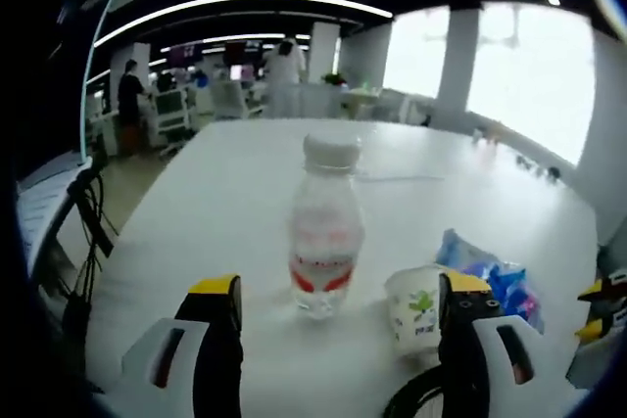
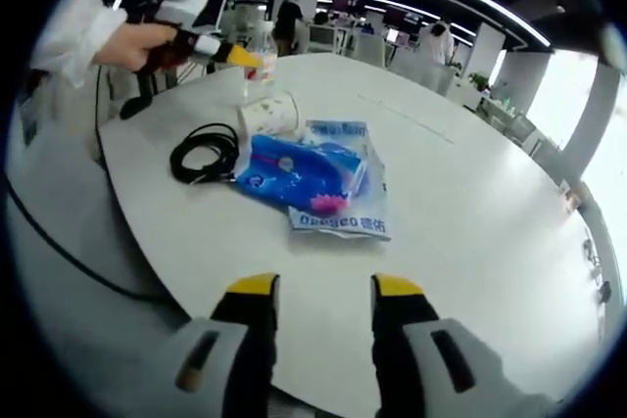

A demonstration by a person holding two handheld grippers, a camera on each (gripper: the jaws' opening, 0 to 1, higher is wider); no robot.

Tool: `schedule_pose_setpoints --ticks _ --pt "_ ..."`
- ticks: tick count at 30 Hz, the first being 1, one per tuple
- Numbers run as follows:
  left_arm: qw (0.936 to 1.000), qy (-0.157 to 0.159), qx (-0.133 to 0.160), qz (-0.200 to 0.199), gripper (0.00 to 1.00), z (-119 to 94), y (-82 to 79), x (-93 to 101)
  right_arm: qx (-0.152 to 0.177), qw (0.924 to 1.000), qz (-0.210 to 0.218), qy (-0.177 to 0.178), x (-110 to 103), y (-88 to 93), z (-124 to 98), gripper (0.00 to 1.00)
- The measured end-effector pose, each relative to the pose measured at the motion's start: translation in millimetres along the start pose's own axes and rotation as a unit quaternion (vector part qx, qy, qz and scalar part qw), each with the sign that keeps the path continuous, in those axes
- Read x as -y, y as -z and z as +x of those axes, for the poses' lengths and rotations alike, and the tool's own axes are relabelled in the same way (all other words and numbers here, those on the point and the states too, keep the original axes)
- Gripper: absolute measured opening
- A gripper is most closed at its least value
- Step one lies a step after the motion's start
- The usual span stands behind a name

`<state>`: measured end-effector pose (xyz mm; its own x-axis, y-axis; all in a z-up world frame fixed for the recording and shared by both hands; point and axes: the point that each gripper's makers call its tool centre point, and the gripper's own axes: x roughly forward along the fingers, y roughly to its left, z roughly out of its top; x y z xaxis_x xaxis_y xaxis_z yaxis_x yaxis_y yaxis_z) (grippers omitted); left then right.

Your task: Arrange the tabletop items into an orderly group along one side of the table until the central work area is clear of visible clutter.

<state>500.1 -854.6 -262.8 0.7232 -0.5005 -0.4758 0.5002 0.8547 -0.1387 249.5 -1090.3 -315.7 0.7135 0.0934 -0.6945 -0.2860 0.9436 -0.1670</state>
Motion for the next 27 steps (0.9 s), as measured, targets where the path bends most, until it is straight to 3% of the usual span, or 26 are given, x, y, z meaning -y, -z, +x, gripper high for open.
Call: schedule_pose_setpoints --ticks 10,27 --pt "0.9999 0.017 0.001 -0.003 0.77 -23 9.5 2.4 0.004 1.0000 0.002 0.002 2 -1.1 0 0.36" --pt "0.9981 0.046 0.036 0.021 0.83 -102 35.2 9.1 0.012 0.9997 -0.013 -0.015 -6 -5.6 -1 0.36"
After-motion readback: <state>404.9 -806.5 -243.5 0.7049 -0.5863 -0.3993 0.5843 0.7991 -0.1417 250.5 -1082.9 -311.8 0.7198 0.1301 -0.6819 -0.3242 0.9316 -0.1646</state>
